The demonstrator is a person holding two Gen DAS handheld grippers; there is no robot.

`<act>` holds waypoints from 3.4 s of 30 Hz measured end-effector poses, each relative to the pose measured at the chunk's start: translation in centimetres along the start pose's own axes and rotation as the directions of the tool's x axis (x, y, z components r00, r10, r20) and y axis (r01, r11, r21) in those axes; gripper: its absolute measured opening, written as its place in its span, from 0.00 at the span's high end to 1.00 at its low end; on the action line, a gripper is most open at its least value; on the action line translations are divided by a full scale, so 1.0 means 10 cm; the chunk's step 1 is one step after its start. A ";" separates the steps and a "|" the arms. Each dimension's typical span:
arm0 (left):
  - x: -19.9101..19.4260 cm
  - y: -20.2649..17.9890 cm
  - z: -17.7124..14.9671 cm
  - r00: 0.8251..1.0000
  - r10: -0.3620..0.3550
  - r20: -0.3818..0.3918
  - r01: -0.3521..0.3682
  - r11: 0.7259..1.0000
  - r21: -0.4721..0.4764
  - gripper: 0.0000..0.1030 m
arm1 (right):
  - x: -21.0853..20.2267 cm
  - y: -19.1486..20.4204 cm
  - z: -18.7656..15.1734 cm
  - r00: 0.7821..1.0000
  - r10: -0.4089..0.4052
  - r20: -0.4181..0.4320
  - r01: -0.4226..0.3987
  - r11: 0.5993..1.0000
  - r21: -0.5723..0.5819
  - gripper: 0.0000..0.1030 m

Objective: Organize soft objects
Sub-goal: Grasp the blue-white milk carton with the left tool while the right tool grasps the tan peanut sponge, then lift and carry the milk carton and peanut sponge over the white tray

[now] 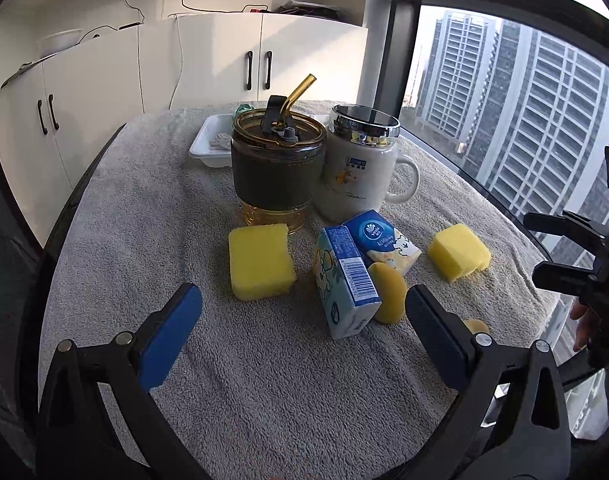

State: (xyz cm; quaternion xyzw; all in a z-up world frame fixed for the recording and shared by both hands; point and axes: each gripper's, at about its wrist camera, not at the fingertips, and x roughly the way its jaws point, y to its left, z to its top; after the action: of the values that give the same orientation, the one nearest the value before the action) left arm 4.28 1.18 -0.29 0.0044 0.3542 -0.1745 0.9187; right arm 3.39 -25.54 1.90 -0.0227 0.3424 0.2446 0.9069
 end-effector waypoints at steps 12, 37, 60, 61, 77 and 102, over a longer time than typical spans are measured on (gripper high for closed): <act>0.33 -0.22 -0.03 0.999 -0.014 -0.051 0.015 1.000 0.006 0.00 | 0.33 0.42 -0.33 0.997 0.031 -0.078 -0.035 0.998 -0.056 0.03; 0.59 -0.14 -0.07 0.996 -0.039 -0.084 0.037 0.999 -0.026 0.42 | 0.72 0.46 -0.44 0.986 0.026 -0.166 -0.041 0.995 -0.086 0.33; 0.40 -0.20 -0.09 0.997 -0.068 -0.035 0.067 0.998 -0.018 0.78 | 0.61 0.49 -0.39 0.991 0.067 -0.119 -0.078 0.993 -0.088 0.62; 0.39 -0.20 -0.09 0.997 -0.066 -0.034 0.065 0.998 -0.018 0.78 | 0.61 0.50 -0.39 0.991 0.067 -0.119 -0.078 0.993 -0.089 0.62; 0.27 -0.17 -0.16 0.997 -0.061 -0.047 0.060 0.998 -0.017 0.78 | 0.53 0.47 -0.31 0.993 0.052 -0.108 -0.062 0.994 -0.091 0.62; -0.11 0.34 0.18 1.000 0.020 0.000 -0.020 1.000 -0.017 0.78 | 0.19 -0.16 0.25 0.997 -0.059 -0.041 0.056 0.996 -0.074 0.62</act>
State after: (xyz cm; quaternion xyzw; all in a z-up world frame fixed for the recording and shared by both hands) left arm 5.78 4.47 1.39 -0.0001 0.3555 -0.1623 0.9205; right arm 6.86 -25.61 2.45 -0.0708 0.3521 0.2300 0.9045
